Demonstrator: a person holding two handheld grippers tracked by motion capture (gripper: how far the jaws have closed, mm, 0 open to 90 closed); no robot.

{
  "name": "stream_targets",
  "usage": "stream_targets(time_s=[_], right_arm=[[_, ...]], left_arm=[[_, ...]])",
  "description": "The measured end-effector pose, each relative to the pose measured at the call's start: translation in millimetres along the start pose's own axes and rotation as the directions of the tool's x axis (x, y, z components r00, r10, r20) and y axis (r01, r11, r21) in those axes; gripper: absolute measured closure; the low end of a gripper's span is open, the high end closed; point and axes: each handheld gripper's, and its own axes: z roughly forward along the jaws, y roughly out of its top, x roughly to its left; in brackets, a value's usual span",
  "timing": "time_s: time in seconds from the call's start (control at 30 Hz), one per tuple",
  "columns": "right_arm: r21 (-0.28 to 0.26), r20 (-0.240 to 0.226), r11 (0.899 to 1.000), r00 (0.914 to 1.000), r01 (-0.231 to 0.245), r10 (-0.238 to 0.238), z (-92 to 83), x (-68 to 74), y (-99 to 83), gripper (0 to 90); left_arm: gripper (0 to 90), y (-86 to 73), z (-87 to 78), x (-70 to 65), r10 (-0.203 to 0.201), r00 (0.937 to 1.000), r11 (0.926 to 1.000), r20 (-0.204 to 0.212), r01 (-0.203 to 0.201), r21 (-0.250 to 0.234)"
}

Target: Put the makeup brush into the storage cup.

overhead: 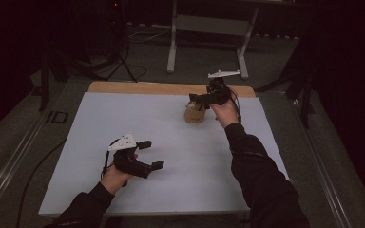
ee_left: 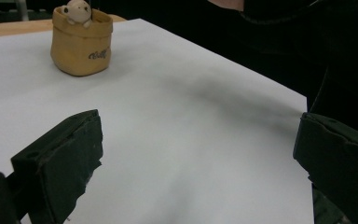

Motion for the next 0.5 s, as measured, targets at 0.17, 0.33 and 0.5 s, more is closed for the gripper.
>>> stream_targets(time_s=[0.17,0.33,0.5], right_arm=[[-0.006,-0.009,1.000,0.9999,-0.007,0.007,-5.7,1.7,-3.4,11.9],[-0.025,-0.034,1.000,0.9994,0.001,-0.001,-13.8,3.3,-7.5,11.1],[-0.025,-0.050,1.000,0.9987,0.011,-0.012,-21.3,4.5,-13.4,11.0]], left_arm=[[1.8,0.6,1.3,-1.5,0.005,0.9999,1.0000,0.009,-0.005,0.006],[1.8,1.7,1.8,-2.2,0.008,0.9998,0.9999,0.017,-0.009,0.012],[1.8,4.6,0.8,-2.5,0.016,0.9995,0.9998,0.028,-0.017,0.009]])
